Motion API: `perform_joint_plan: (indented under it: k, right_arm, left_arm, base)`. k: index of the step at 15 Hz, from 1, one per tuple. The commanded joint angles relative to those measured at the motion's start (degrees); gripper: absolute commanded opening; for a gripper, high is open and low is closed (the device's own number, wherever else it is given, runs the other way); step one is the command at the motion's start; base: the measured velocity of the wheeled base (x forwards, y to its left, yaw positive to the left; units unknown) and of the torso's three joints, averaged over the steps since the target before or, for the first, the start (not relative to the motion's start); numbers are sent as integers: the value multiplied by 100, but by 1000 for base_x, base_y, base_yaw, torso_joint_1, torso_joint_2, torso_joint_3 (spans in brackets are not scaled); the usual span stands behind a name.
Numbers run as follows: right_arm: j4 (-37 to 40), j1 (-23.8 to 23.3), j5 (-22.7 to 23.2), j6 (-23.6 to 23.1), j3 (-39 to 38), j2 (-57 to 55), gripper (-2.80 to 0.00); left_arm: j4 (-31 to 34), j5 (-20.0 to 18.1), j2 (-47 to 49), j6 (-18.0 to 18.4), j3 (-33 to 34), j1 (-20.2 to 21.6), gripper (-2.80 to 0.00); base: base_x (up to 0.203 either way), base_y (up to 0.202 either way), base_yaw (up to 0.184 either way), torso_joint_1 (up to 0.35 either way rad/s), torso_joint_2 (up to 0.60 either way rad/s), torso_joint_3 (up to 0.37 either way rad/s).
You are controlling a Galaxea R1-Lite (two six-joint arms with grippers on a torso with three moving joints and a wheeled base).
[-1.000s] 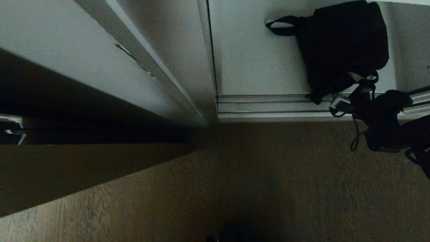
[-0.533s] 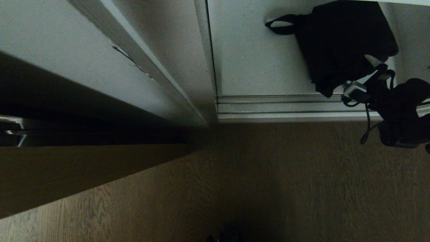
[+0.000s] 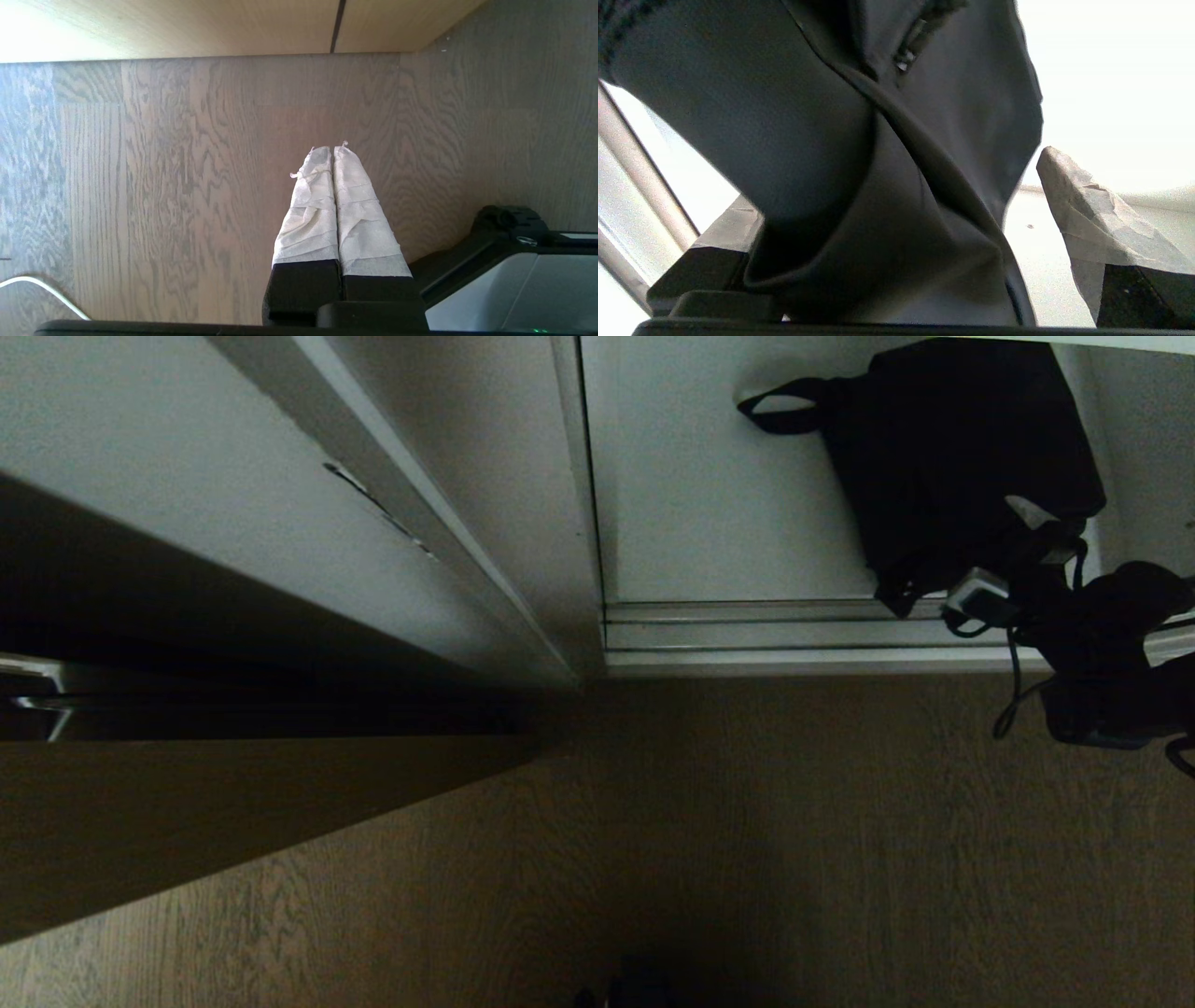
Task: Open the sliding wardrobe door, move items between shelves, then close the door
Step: Place the bag on the higher shelf
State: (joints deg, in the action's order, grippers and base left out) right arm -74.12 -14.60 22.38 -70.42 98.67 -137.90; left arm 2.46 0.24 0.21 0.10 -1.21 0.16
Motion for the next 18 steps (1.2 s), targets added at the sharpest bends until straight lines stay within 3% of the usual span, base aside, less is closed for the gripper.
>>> perform_joint_plan:
  k: [1,8,15,18]
  right_arm:
    - [-20,12,14,-30,210,-229,-280]
    - [-15,72,-120,-6,495,-433,-280]
    - [-24,-26,-111,-6,193,148,-280]
    - [-13,-131,-111,-21,-1373,868,-280]
  left_arm:
    - [0,2,-3,-1,-2,2,-280]
    - [0,2,-3,-1,-2,2,-280]
    - [9,2,-3,-1,-2,2,-280]
    - [0,2,-3,-1,-2,2,-280]
  base:
    - [0,0,0,0,0,0]
    - [0,0,0,0,0,0]
    - [0,0,0,0,0,0]
    - [0,0,0,0,0,0]
